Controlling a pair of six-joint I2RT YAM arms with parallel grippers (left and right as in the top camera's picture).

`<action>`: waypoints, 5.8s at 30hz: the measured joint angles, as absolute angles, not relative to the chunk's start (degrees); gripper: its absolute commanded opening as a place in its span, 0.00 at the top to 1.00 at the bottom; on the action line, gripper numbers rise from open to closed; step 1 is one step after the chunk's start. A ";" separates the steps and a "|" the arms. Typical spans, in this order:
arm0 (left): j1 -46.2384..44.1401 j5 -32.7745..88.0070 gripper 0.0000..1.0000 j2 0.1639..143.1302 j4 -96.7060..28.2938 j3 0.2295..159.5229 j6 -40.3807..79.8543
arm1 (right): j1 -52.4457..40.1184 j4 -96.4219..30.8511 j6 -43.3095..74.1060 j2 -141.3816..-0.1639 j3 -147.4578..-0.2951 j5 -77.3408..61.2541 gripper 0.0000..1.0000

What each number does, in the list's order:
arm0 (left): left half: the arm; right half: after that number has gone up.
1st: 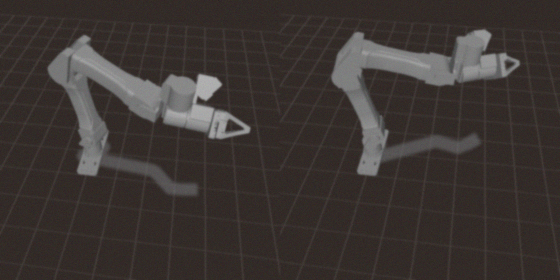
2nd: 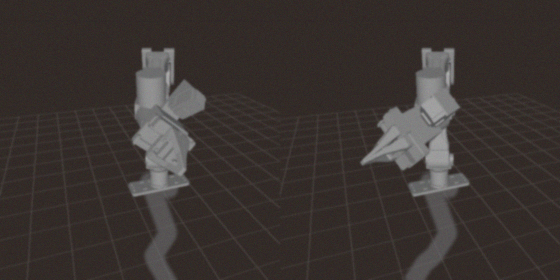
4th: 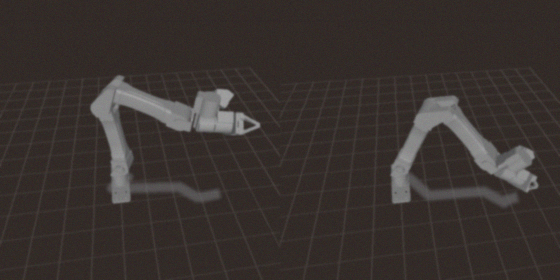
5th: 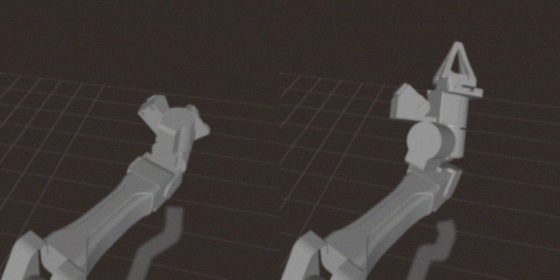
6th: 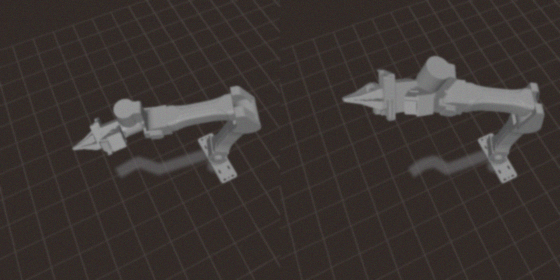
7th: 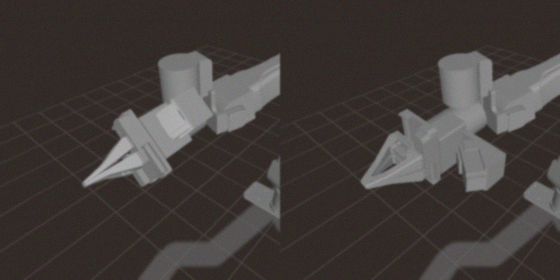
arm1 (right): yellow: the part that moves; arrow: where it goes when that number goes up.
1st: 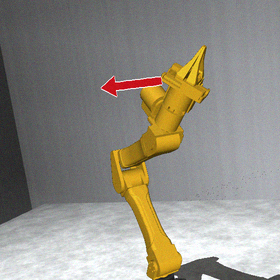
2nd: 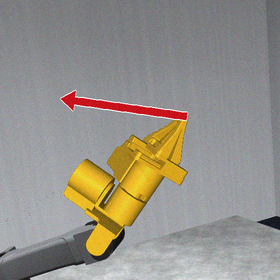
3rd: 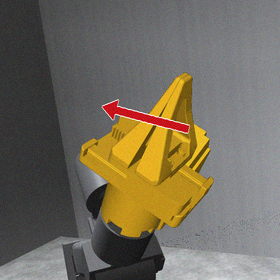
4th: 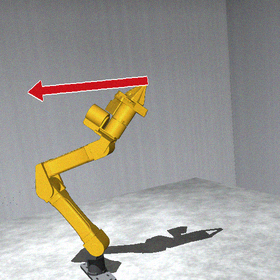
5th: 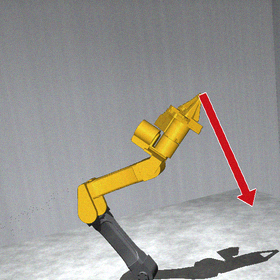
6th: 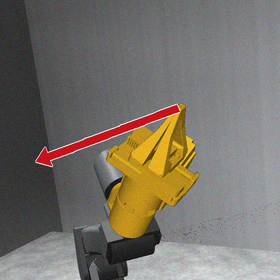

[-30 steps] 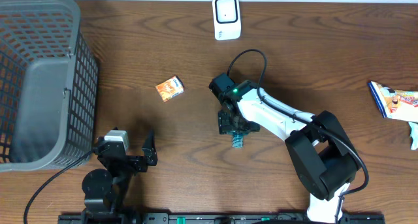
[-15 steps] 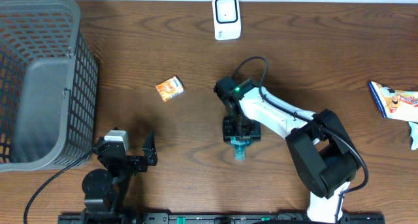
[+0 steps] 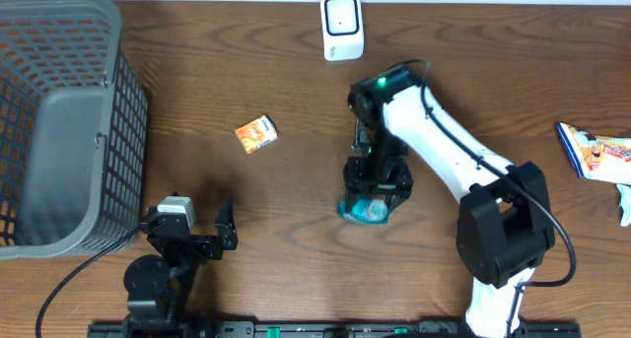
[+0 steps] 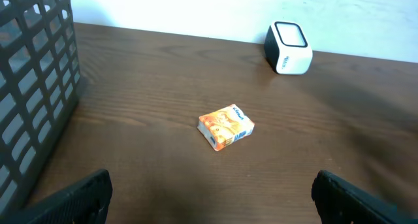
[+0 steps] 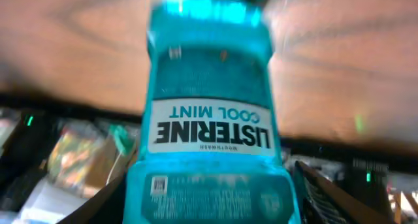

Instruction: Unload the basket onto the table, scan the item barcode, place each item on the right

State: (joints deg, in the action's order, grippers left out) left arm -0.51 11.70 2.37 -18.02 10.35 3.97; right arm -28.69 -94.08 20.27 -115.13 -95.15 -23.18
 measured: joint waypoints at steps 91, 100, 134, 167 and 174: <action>-0.51 11.70 0.02 2.37 -18.04 10.35 3.97 | -38.89 -55.20 21.69 -100.44 -57.30 -4.95 0.01; -0.49 11.70 0.02 2.37 -18.04 10.35 3.95 | -38.87 -55.72 20.71 -103.26 -57.45 -5.91 0.43; -0.51 11.70 0.02 2.37 -18.06 10.35 3.95 | -35.38 -47.53 19.97 -104.47 -75.07 3.09 0.01; -0.51 11.70 0.02 2.37 -18.04 10.35 3.95 | -53.30 -94.67 68.03 -91.55 -91.22 25.23 0.01; -0.51 11.73 0.02 2.37 -18.04 10.35 3.95 | -53.45 -93.56 84.86 -91.50 -81.78 27.22 0.01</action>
State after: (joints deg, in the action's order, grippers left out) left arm -0.51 11.73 2.37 -18.04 10.35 3.95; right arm -53.45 -93.56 84.86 -91.50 -81.78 27.22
